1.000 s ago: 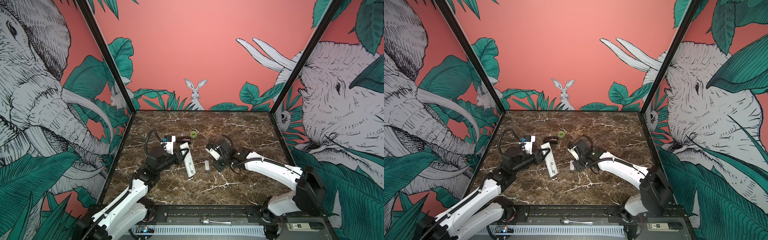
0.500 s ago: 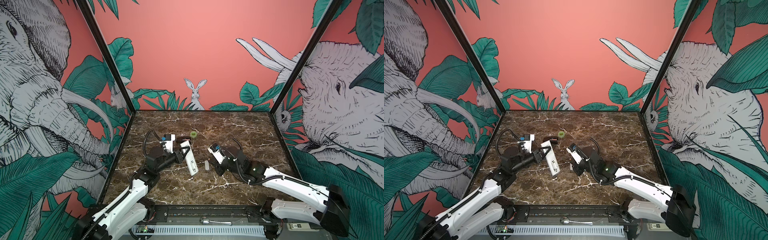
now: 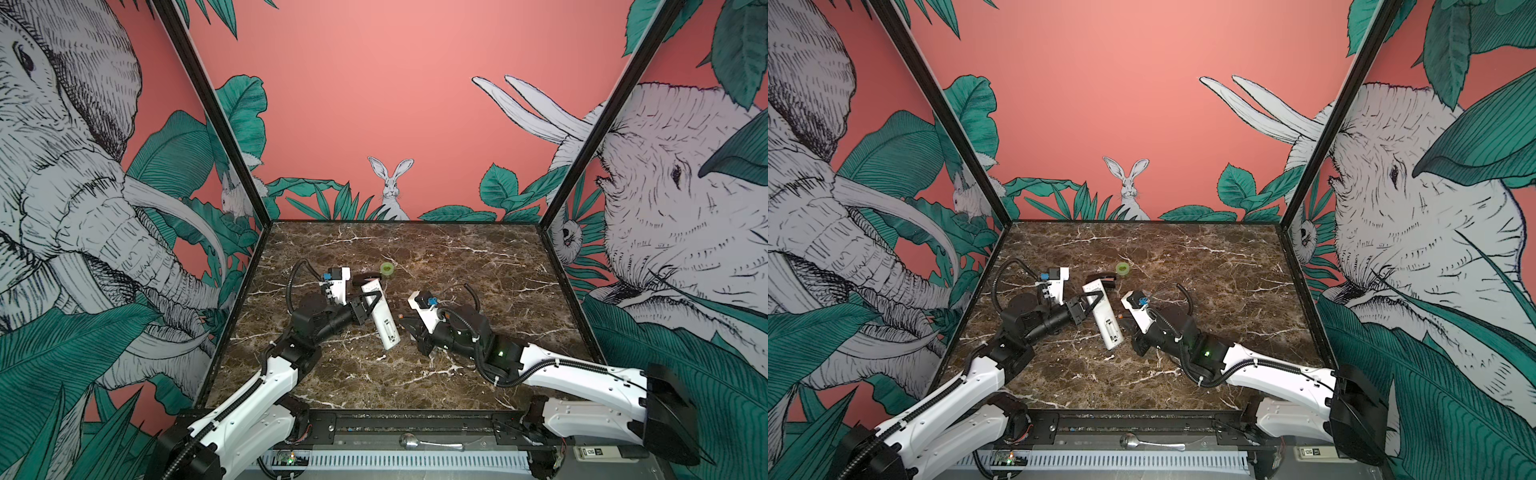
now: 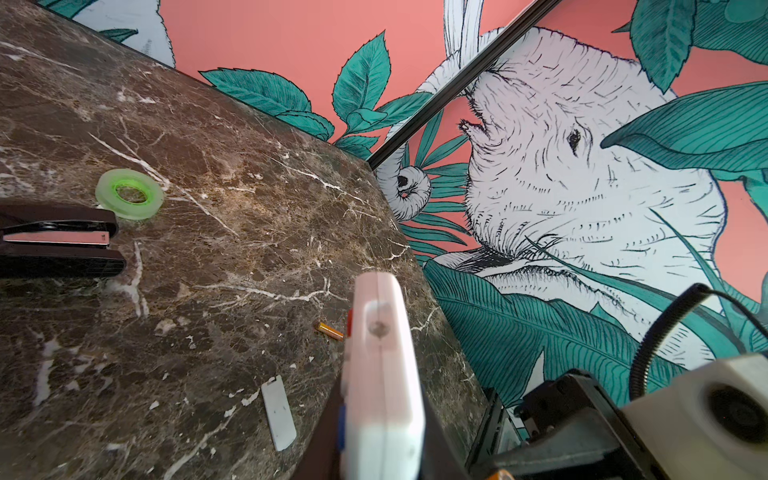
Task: Load the batteries into the remote control
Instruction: 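Lift the battery and carry it toward the remote held by the left gripper, then bring the held battery to the remote's open battery compartment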
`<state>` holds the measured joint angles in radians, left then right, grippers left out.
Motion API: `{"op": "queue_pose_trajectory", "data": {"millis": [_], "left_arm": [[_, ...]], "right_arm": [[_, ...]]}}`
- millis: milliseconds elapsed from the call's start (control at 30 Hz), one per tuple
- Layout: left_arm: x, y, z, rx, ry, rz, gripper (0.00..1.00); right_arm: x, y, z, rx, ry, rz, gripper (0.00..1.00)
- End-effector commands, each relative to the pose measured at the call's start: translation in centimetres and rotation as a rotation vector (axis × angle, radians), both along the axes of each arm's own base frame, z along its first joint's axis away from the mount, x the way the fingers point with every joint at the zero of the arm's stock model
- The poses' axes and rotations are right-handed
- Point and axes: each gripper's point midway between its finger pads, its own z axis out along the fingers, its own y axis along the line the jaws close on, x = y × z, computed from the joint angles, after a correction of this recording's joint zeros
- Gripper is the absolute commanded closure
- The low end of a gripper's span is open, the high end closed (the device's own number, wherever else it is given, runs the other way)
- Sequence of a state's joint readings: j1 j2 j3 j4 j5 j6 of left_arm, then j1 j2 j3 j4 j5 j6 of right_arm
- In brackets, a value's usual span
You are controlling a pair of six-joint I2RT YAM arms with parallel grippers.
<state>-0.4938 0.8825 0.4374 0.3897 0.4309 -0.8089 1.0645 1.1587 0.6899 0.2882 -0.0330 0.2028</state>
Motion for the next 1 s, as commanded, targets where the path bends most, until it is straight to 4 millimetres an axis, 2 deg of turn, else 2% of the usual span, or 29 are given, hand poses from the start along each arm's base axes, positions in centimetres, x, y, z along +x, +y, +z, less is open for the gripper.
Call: {"op": "queue_pose_trajectory", "data": {"millis": [0, 967], "left_arm": [[-0.1, 0.0, 1.1, -0.036, -0.031, -0.007, 1.00], [-0.2, 0.2, 1.6, -0.083, -0.048, 0.005, 1.00]], "right_arm": [[0.4, 0.8, 2.1, 0.098, -0.039, -0.021, 0.99], [0.3, 2.6, 0.3, 0.099, 0.013, -0.010, 1.00]]}}
